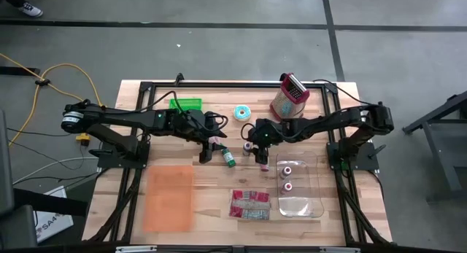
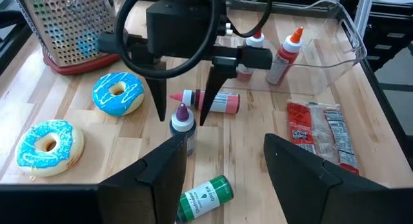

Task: Pick & Place Food Item
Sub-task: Put the purple paint bottle into the transparent bin

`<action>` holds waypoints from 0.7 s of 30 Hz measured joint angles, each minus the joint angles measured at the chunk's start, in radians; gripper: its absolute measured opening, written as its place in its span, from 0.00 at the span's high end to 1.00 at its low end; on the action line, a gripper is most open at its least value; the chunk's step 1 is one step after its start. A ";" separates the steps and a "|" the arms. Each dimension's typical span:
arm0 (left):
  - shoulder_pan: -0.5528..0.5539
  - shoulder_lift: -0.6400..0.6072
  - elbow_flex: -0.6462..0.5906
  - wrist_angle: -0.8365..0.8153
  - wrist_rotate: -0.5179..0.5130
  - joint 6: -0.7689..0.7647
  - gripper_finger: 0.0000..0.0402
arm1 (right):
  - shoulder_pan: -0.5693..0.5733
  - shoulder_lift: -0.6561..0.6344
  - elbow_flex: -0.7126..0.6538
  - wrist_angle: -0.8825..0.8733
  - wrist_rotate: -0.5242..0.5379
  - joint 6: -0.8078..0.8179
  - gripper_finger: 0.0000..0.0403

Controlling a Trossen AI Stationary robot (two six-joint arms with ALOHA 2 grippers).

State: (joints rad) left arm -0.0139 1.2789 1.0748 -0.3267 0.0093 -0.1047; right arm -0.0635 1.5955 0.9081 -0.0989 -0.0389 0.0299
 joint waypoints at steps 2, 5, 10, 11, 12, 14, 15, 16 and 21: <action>0.000 0.000 0.000 0.000 0.000 0.000 0.50 | 0.000 0.000 0.000 0.000 0.013 0.001 0.47; 0.000 0.000 0.000 0.000 0.000 0.000 0.50 | 0.000 0.000 0.000 0.003 0.015 0.002 0.47; 0.000 0.000 0.000 -0.001 0.000 0.000 0.50 | 0.000 0.000 0.000 0.007 0.016 0.002 0.47; 0.000 0.000 0.000 -0.001 0.000 0.000 0.50 | 0.000 0.000 0.000 0.007 0.016 0.002 0.48; 0.000 0.000 0.000 -0.001 0.000 0.000 0.50 | 0.000 0.000 0.000 0.007 0.017 0.002 0.49; 0.000 0.000 0.000 -0.001 0.000 0.000 0.50 | 0.000 0.000 0.000 0.007 0.018 0.002 0.51; 0.000 0.000 0.000 -0.001 0.000 0.000 0.50 | 0.000 0.000 0.000 0.006 0.018 0.003 0.53; 0.000 0.000 0.000 -0.001 0.000 0.000 0.50 | 0.000 0.000 0.000 0.006 0.018 0.003 0.54; 0.000 0.000 0.000 -0.001 0.000 0.000 0.50 | 0.000 0.000 0.000 0.006 0.018 0.003 0.62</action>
State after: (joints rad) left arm -0.0141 1.2789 1.0748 -0.3282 0.0093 -0.1047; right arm -0.0635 1.5955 0.9081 -0.0929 -0.0208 0.0326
